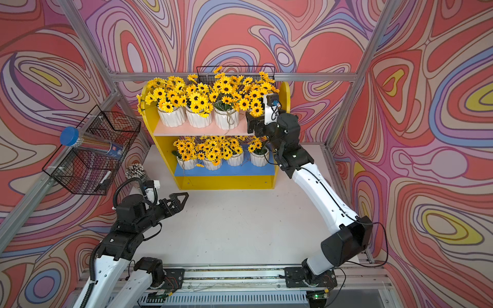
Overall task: Take the sunflower pots off the shelves
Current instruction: Pick up the sunflower pot from the shelf.
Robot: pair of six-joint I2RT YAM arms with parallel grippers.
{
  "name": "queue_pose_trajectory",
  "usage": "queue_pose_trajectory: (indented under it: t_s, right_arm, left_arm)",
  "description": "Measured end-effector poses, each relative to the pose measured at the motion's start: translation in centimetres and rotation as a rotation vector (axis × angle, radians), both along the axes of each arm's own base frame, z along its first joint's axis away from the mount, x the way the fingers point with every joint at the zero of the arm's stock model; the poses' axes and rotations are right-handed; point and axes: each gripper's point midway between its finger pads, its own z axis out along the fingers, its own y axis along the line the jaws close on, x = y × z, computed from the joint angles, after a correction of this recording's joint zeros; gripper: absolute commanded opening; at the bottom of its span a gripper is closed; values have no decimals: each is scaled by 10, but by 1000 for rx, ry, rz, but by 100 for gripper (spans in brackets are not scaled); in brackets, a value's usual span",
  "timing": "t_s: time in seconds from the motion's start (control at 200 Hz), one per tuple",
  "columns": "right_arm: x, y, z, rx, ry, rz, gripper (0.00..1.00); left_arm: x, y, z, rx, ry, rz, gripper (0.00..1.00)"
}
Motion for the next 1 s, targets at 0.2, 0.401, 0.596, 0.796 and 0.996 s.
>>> queue_pose_trajectory:
  t_s: [0.2,0.401,0.596,0.796,0.996]
  right_arm:
    - [12,0,-3,0,-6,-9,98]
    - [12,0,-3,-3,-9,-5,98]
    - [10,1,-3,-8,-7,8,98]
    - [7,1,0,-24,-9,15,98]
    - [0,1,9,-24,-30,29,98]
  left_arm:
    - [0,0,0,-1,1,-3,100]
    - [1,-1,-2,-1,8,-3,100]
    - [1,-1,-1,-2,5,-6,100]
    - [2,-1,-1,-2,4,-6,100]
    - [1,-1,0,-3,1,-6,100]
